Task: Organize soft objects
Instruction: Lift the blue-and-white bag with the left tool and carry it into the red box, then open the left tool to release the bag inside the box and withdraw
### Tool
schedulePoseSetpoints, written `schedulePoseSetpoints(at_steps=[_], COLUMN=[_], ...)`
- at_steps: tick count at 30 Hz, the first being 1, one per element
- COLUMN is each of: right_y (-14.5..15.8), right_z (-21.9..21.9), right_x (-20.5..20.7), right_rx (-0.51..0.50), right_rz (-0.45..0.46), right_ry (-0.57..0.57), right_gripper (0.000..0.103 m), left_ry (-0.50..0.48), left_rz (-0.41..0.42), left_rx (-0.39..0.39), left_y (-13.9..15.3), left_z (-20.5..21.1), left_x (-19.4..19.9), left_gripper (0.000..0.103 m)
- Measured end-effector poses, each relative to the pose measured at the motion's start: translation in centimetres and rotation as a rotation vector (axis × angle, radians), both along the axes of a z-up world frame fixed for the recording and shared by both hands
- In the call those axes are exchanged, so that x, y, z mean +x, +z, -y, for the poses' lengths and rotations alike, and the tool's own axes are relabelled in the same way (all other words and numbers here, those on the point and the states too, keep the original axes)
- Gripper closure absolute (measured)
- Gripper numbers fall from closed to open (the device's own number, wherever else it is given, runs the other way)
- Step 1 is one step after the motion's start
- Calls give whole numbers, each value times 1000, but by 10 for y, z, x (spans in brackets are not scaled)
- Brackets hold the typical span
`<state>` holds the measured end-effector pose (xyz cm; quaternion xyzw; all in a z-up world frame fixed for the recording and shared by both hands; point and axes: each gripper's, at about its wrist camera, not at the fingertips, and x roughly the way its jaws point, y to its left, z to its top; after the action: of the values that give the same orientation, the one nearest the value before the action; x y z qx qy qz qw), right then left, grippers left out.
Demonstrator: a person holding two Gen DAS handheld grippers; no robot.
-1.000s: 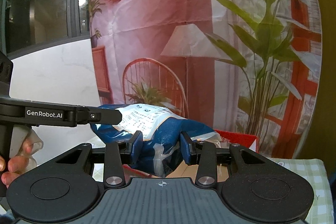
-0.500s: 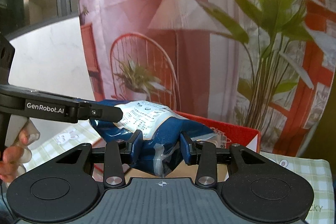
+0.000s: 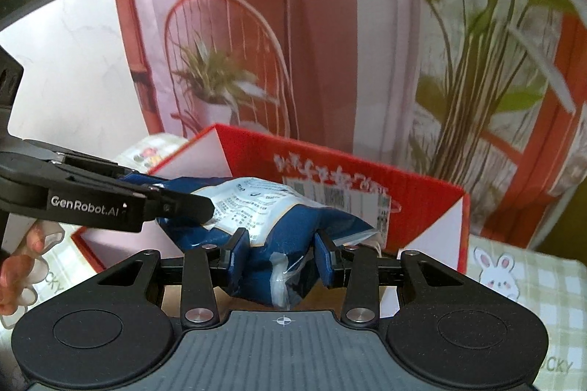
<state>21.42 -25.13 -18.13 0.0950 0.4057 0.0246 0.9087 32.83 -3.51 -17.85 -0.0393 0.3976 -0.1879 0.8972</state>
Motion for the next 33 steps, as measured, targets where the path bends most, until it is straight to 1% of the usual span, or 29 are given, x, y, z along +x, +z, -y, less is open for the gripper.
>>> schedulePoseSetpoints(at_steps=[6,10,12,15,18,21,26,33], right_y=[-20,-28,-30,-30,-25,-14,9,34], right_z=[2,3,3,6,8,7,-3,-21], right_x=[0,-4,-5,-9,-14,-24,-50,-91], right_rx=[43,50,37,22,23,29,48,67], right_rz=[-79,-113,-131,-135,-120,-76,3,83], right_ry=[-7,-22,-41,-73,-102,-119,-136,-143], right_gripper=[67,67,66,64,63,63,63,63], left_ry=[-16,-42,-47,-56,-43,-26,-16,-30], left_rz=[-73,-94,-99,-91,-78,-52,-8,31], left_rx=[7,12,21,35,38,12,-12,-53], left_y=[-19,-23,-24,-22,-17,-9,8,24], left_z=[3,8,10,10,5,-1,-5,-2], left_x=[4,1,-1,-6,-15,-27,-55,-94], left_gripper=[67,67,67,66,66,66,66,66])
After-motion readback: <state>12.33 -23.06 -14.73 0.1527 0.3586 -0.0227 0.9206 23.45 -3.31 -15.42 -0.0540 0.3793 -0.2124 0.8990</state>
